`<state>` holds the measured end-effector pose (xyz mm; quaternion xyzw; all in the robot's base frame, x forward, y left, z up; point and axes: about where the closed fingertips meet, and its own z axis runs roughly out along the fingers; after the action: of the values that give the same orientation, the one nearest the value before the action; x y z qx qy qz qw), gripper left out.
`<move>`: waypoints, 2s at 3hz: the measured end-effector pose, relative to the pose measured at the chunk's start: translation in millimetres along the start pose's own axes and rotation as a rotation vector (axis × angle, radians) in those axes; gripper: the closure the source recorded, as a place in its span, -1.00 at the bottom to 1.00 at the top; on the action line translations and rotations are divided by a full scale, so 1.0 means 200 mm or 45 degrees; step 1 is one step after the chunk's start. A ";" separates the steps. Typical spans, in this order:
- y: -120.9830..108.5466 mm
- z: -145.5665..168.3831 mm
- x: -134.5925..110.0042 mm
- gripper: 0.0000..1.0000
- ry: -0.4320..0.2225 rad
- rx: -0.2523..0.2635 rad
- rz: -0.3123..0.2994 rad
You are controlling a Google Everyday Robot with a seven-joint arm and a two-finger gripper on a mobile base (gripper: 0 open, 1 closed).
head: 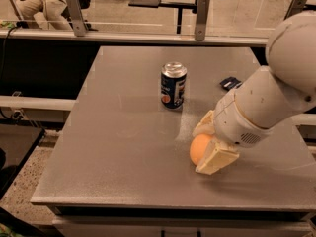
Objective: Move orange near rxbar blueberry
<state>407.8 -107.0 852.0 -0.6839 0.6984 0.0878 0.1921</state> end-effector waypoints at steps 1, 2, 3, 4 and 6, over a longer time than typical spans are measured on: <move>-0.13 -0.06 0.05 0.76 -0.006 0.022 0.054; -0.34 -0.10 0.13 1.00 -0.017 0.054 0.117; -0.56 -0.12 0.22 1.00 -0.030 0.084 0.161; -0.71 -0.12 0.30 1.00 -0.024 0.113 0.190; -0.85 -0.11 0.44 0.65 0.012 0.140 0.222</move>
Offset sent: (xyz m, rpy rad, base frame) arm 0.1285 -0.0678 0.0326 0.0590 -0.0186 -0.1818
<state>573.9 -204.4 861.9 -0.6093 0.7600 0.0626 0.2176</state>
